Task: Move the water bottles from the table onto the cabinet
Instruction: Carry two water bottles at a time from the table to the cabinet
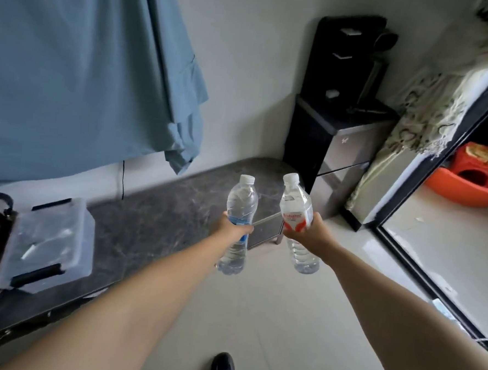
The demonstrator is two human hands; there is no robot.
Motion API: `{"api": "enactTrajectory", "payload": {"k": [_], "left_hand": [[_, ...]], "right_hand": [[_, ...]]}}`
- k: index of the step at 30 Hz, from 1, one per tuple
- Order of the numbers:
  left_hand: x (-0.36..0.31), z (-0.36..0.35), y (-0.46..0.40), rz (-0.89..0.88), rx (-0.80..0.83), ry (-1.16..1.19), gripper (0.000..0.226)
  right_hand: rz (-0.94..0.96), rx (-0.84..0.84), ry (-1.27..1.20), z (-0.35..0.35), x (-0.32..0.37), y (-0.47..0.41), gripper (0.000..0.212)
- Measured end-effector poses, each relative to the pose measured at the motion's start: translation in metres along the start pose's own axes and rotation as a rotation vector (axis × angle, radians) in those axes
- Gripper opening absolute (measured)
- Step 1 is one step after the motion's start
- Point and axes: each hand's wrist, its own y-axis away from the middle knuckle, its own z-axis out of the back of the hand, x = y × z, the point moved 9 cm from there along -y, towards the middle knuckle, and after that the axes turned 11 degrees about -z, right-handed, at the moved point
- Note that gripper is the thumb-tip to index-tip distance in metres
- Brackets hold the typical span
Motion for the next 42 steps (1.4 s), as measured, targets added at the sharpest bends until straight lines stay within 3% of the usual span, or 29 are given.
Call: {"api": "enactTrajectory", "payload": {"k": [4, 13, 16, 22, 30, 34, 38, 40, 42], "left_hand": [[-0.031, -0.01, -0.069, -0.005, 0.033, -0.086, 0.053], [-0.064, -0.064, -0.209, 0.03, 0.057, -0.101, 0.051], [-0.077, -0.088, -0.285, 0.079, -0.013, -0.068, 0.06], [-0.119, -0.118, -0.379, 0.185, -0.151, 0.074, 0.044], [-0.079, -0.157, -0.478, 0.387, -0.236, 0.288, 0.041], [-0.046, -0.172, -0.553, 0.37, -0.244, 0.361, 0.047], [-0.02, -0.178, -0.62, 0.3, -0.364, 0.393, 0.04], [-0.014, -0.179, -0.648, 0.255, -0.428, 0.388, 0.035], [-0.011, -0.185, -0.679, 0.199, -0.399, 0.386, 0.03]], "right_hand": [[-0.039, -0.001, -0.068, 0.018, 0.024, -0.048, 0.082], [-0.119, 0.007, 0.023, 0.06, 0.075, -0.188, 0.068], [-0.069, 0.068, 0.06, 0.07, 0.107, -0.276, 0.064], [-0.078, 0.154, 0.088, 0.092, 0.151, -0.401, 0.062], [-0.188, 0.215, -0.072, 0.031, 0.145, -0.524, 0.067], [-0.16, 0.158, -0.098, -0.005, 0.143, -0.588, 0.038], [-0.149, 0.093, -0.131, -0.037, 0.144, -0.651, 0.03], [-0.128, 0.088, -0.177, -0.057, 0.143, -0.68, 0.041], [-0.096, 0.083, -0.23, -0.075, 0.149, -0.705, 0.068]]}}
